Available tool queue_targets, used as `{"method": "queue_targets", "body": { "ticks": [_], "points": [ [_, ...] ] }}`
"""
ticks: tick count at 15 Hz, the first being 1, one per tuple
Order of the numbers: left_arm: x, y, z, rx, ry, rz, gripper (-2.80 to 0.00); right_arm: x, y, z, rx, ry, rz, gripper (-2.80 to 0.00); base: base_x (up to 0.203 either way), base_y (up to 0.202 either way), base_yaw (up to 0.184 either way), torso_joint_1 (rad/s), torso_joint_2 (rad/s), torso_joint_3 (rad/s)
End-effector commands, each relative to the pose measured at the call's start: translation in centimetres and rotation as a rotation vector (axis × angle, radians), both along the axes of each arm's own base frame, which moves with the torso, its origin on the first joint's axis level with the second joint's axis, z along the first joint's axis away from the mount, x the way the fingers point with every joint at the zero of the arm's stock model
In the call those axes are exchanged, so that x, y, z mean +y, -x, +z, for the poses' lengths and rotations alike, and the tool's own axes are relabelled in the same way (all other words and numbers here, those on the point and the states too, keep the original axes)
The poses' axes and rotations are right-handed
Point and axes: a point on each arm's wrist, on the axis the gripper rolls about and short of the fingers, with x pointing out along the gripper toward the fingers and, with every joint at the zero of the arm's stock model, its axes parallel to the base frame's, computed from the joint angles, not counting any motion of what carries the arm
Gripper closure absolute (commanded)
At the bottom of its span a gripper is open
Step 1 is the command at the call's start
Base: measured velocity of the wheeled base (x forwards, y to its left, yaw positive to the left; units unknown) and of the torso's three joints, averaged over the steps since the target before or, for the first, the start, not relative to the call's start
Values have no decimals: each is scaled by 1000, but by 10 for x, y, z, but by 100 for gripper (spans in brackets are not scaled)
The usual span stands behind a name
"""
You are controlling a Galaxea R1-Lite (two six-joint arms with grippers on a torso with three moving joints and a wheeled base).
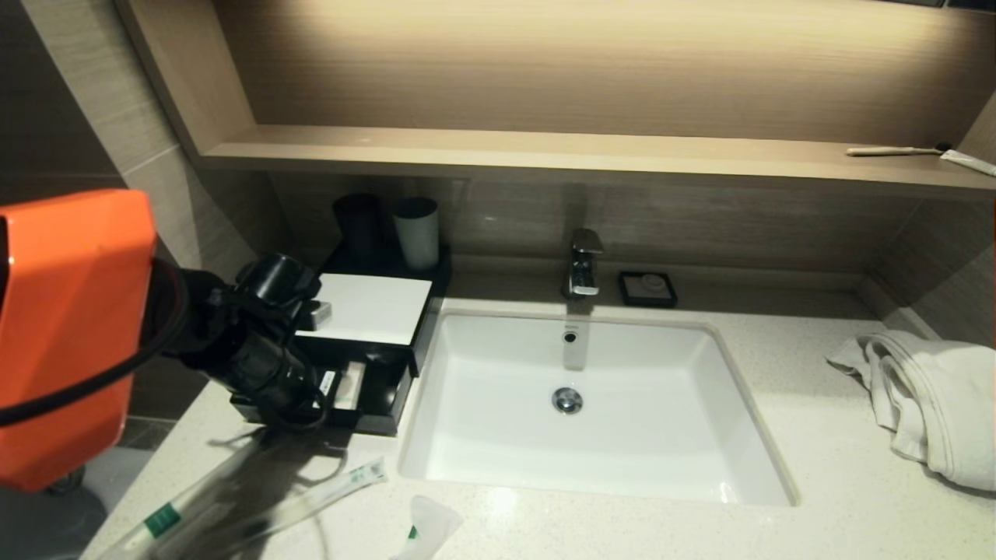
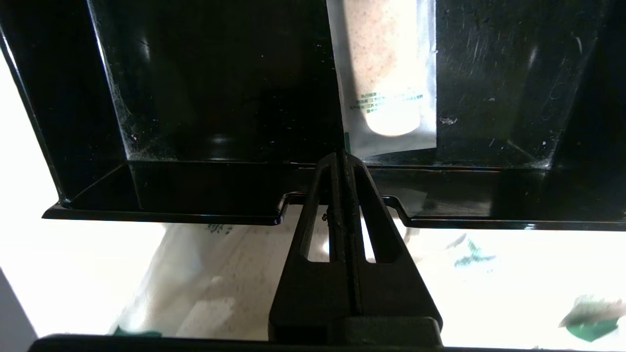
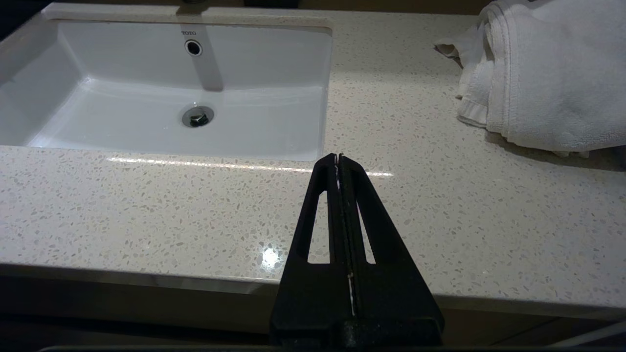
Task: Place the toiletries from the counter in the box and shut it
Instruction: Open the drawer
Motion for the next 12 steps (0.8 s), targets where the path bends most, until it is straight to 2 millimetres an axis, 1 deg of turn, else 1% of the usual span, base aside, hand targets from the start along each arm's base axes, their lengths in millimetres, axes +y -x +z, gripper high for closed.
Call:
{"method": "queue_targets", "body": {
  "ticks": [1,7,12],
  "points": [
    [1,3,1,16,-6,-1,0,0,0,0,0,0,0,0,0,0,0,0,0,0],
    [2,10,5,40,-14,-11,0,0,0,0,0,0,0,0,0,0,0,0,0,0],
    [4,22,11,61,-19,-15,0,0,0,0,0,0,0,0,0,0,0,0,0,0]
  ]
}}
